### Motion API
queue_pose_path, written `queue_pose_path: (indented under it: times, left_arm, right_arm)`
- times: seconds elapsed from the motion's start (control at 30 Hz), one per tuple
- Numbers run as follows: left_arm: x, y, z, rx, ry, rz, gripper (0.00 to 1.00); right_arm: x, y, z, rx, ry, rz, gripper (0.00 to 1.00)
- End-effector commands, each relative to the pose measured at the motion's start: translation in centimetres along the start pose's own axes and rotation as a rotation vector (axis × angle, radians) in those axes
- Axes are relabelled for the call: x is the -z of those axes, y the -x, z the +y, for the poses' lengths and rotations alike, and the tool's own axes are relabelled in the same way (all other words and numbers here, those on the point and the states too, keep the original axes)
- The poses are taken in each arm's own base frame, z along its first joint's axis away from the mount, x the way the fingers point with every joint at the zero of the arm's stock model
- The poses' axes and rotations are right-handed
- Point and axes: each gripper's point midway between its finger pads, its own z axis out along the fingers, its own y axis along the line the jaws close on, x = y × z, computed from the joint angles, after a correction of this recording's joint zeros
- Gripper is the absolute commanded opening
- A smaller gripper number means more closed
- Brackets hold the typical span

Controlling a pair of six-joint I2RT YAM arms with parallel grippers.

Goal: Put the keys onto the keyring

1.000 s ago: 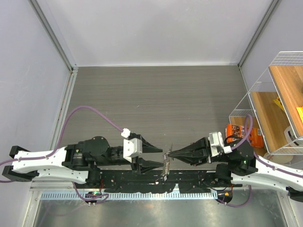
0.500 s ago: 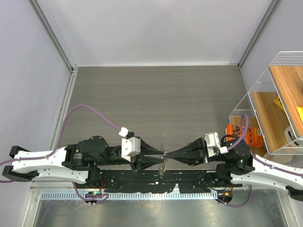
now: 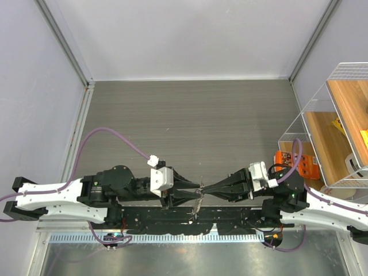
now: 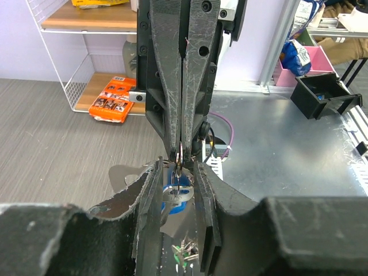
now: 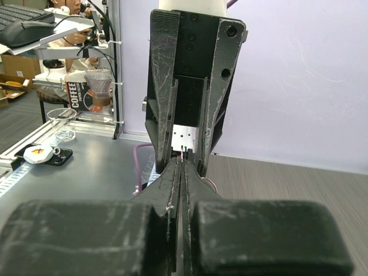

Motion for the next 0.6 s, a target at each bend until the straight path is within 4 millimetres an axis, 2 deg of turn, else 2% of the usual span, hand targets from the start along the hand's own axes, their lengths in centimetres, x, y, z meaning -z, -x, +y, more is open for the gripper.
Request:
queue_pose_path:
  times: [0.0, 0.1, 0.2, 0.27, 0.3, 0.57]
  left_arm:
    - [0.03, 2.99, 0.0, 0.011, 0.008, -0.08, 0.33]
    - [0.02, 2.96, 0.09, 0.01, 0.012, -0.08, 0.31]
    - [0.02, 3.02, 0.09, 0.01, 0.012, -0.079, 0.2]
    - [-0.04, 2.88, 0.12, 0.01, 0.014, -0.073, 0.1]
    - [-0.08, 2.93, 0.19, 0.01, 0.017, -0.071, 0.0]
    - [-0.53, 2.27, 0.5, 0.007, 0.035, -0.029, 0.0]
  right_arm:
    - [-0.35, 4.67, 0.38, 0.066, 0.022, -0.135, 0.05]
    - [-0.37, 4.62, 0.41, 0.068, 0.025, -0.132, 0.06]
    - [-0.38, 4.61, 0.51, 0.067, 0.03, -0.133, 0.05]
    - [-0.3, 4.79, 0.58, 0.07, 0.031, -0.14, 0.05]
    - [-0.22, 4.94, 0.59, 0.072, 0.03, -0.146, 0.05]
    - [0.17, 4.62, 0.9, 0.068, 0.039, -0.133, 0.05]
